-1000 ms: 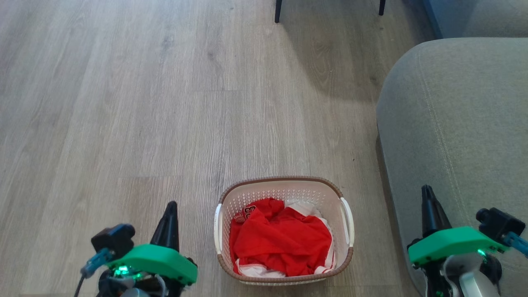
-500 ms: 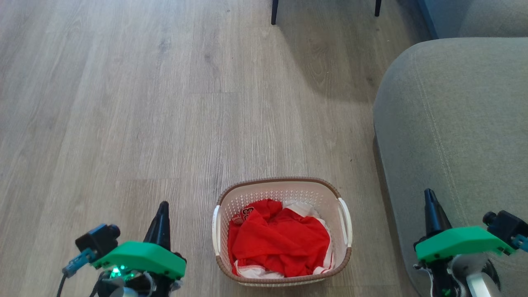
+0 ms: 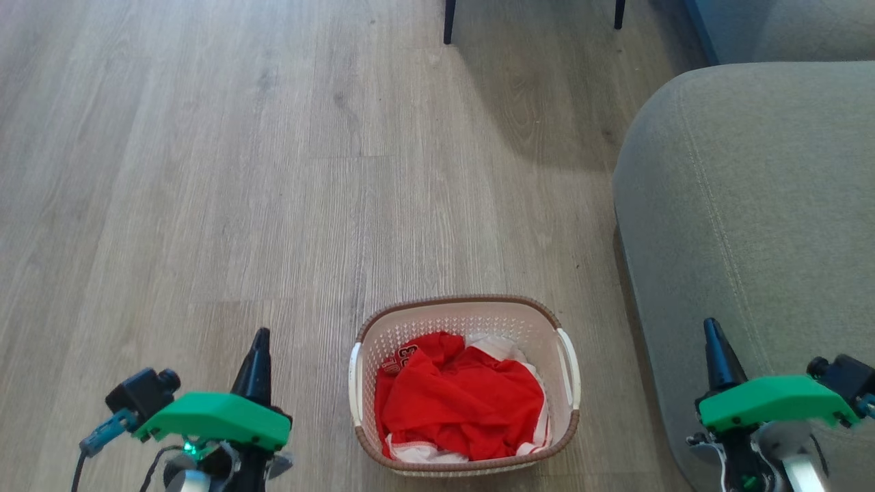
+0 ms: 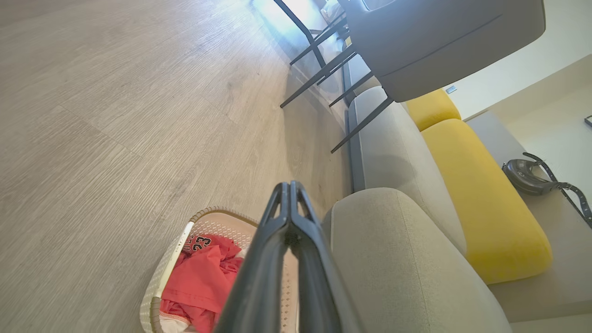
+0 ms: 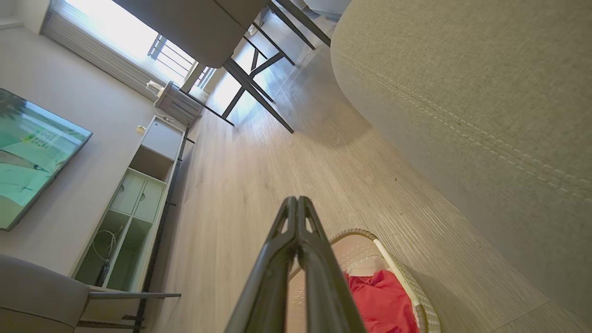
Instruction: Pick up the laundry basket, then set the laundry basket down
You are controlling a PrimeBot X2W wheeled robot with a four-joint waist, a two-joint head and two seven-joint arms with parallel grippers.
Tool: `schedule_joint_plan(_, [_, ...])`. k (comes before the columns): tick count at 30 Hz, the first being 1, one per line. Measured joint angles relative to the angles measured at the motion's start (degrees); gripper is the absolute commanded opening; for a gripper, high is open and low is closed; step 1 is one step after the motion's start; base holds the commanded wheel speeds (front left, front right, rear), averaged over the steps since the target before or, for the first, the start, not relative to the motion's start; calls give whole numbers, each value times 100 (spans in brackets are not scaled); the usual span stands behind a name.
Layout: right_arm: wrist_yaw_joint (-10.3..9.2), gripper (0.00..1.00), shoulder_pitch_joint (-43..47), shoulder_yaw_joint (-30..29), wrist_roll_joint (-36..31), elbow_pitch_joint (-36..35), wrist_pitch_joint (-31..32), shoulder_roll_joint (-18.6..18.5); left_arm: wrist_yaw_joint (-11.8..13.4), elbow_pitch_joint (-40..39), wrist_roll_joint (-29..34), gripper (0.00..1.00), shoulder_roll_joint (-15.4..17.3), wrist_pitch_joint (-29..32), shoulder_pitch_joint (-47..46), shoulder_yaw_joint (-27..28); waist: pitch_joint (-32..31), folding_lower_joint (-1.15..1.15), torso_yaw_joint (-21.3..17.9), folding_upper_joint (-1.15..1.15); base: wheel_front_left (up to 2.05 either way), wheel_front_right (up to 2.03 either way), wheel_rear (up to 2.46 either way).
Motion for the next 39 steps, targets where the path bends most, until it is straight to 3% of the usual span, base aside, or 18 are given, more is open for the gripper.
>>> schedule_joint_plan(39, [0, 0, -121, -320, 2257, 135, 626, -22, -359, 98, -2341, 0, 4, 656, -126, 712, -83, 0, -164, 0, 0, 0, 0])
